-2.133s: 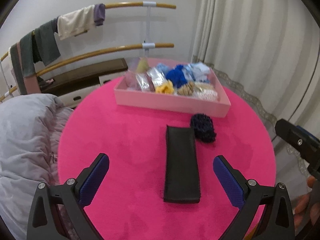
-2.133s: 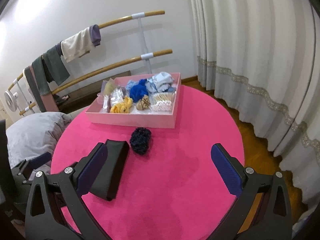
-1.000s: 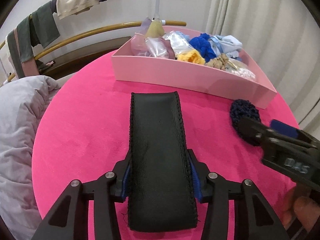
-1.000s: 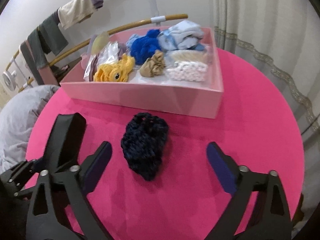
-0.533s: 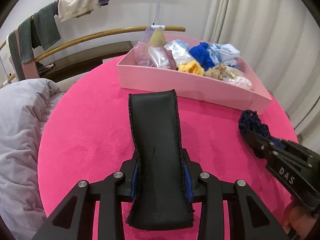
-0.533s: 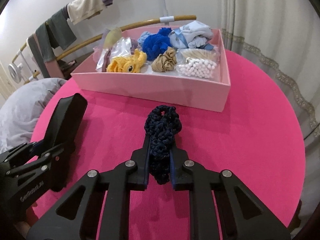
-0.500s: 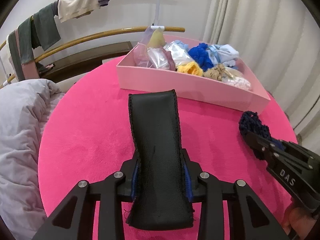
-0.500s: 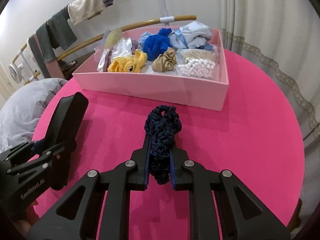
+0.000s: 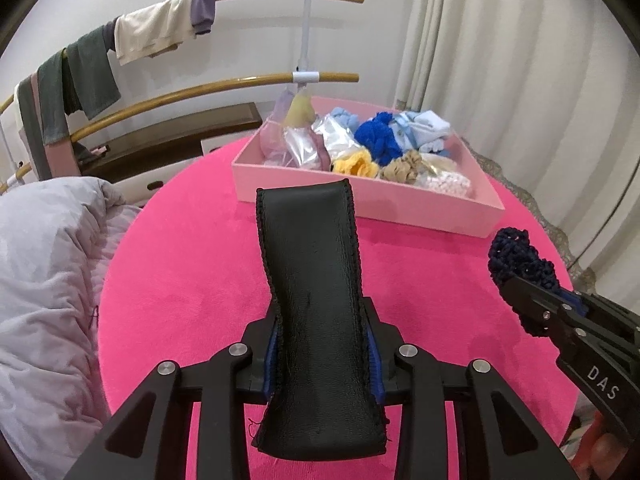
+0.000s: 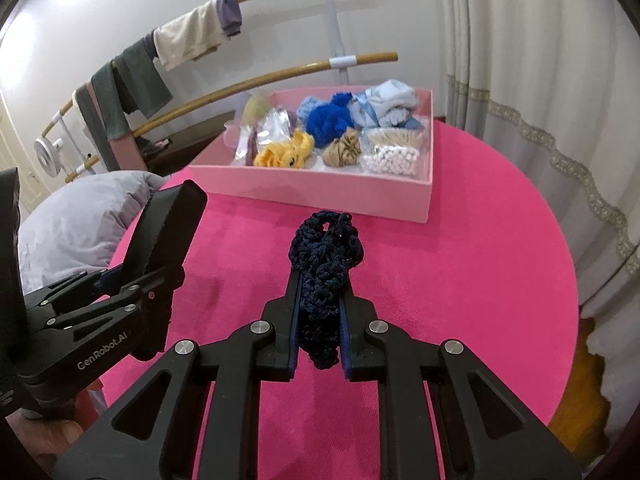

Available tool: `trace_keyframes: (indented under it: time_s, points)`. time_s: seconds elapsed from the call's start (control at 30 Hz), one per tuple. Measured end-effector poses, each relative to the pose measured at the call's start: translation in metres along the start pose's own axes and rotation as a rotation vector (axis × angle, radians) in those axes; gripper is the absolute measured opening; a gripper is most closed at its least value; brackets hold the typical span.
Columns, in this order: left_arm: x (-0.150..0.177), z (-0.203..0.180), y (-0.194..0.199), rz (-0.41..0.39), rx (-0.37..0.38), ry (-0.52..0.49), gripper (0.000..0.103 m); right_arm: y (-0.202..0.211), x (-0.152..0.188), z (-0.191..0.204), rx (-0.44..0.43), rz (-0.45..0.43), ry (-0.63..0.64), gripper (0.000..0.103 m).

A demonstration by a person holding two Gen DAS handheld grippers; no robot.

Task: Organize soft objects
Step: 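Carry both items over the pink box and open both grippers to drop them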

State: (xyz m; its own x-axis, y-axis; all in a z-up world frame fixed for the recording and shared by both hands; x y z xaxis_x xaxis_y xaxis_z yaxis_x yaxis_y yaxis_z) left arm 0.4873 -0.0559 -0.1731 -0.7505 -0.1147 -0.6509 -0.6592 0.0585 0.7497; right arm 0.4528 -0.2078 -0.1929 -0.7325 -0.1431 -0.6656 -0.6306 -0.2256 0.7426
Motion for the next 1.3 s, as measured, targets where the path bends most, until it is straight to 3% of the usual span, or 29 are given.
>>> trace_keyframes:
  time_s: [0.63, 1.03, 1.3]
  points:
    - [-0.016, -0.004, 0.045, -0.073, 0.008, 0.007, 0.031, 0.032, -0.009, 0.003, -0.027, -0.055, -0.010, 0.014]
    - [-0.093, -0.016, 0.050, -0.158, 0.060, 0.001, 0.031, 0.040, -0.078, -0.017, -0.055, -0.138, -0.010, 0.014]
    - [-0.148, -0.034, 0.019, -0.150, 0.106, -0.014, 0.031, 0.022, -0.130, -0.037, -0.061, -0.152, -0.035, 0.014]
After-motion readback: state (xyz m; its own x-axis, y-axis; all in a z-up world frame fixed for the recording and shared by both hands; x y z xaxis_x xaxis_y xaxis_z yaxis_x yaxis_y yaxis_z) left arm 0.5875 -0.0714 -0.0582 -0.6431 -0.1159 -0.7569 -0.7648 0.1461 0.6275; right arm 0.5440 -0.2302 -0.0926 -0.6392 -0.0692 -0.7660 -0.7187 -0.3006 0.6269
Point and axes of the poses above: each gripper's, at about its wrist camera, not at the fingertips, and y roughly against the way its jaws point, z to its left, x to its underside, the point moved 6 cm from there along -y, roughly the way its jaws point, and after that the axes turned 7 degrees about y, right-handed, at the moved point
